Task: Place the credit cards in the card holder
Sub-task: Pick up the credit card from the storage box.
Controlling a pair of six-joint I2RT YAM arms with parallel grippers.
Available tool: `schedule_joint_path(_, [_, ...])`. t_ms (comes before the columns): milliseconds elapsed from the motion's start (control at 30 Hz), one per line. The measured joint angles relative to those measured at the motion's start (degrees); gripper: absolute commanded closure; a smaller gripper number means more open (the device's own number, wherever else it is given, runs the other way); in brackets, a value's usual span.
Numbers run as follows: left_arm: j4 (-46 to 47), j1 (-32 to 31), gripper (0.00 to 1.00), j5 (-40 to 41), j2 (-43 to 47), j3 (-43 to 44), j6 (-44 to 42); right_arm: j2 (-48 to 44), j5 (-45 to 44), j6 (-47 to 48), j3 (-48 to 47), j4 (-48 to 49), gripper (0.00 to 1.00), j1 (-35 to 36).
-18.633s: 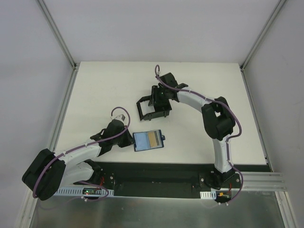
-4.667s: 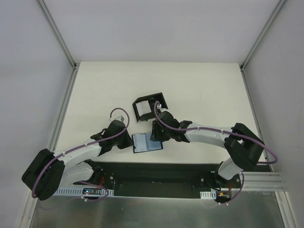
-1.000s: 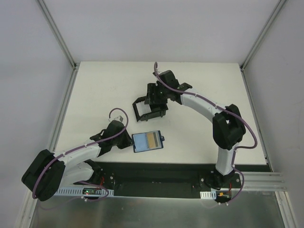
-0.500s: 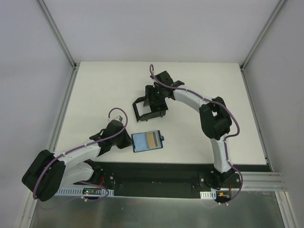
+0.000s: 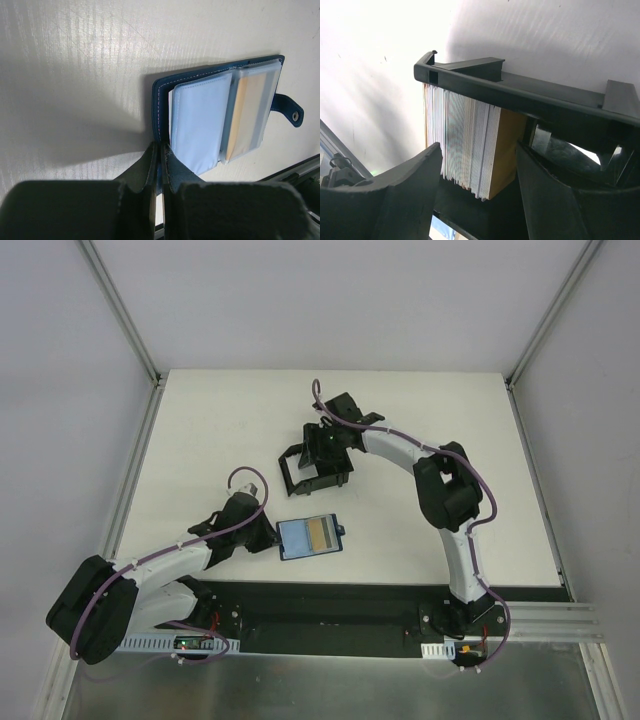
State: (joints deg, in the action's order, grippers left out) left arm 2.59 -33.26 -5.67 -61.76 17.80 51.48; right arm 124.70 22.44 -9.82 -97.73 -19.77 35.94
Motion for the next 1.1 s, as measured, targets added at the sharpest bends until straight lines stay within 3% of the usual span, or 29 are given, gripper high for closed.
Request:
schedule_joint_path(1033, [0.1, 0.0, 1.0, 0.0, -0.2, 0.0, 0.0, -1.9, 1.3, -0.5, 1.0, 1.5, 0.75, -0.5])
schedule_joint_path(1100, [0.1, 0.0, 1.0, 0.0, -0.2, 0.0, 0.0, -2.5, 1.3, -0.5, 1.0, 1.5, 0.81, -0.5])
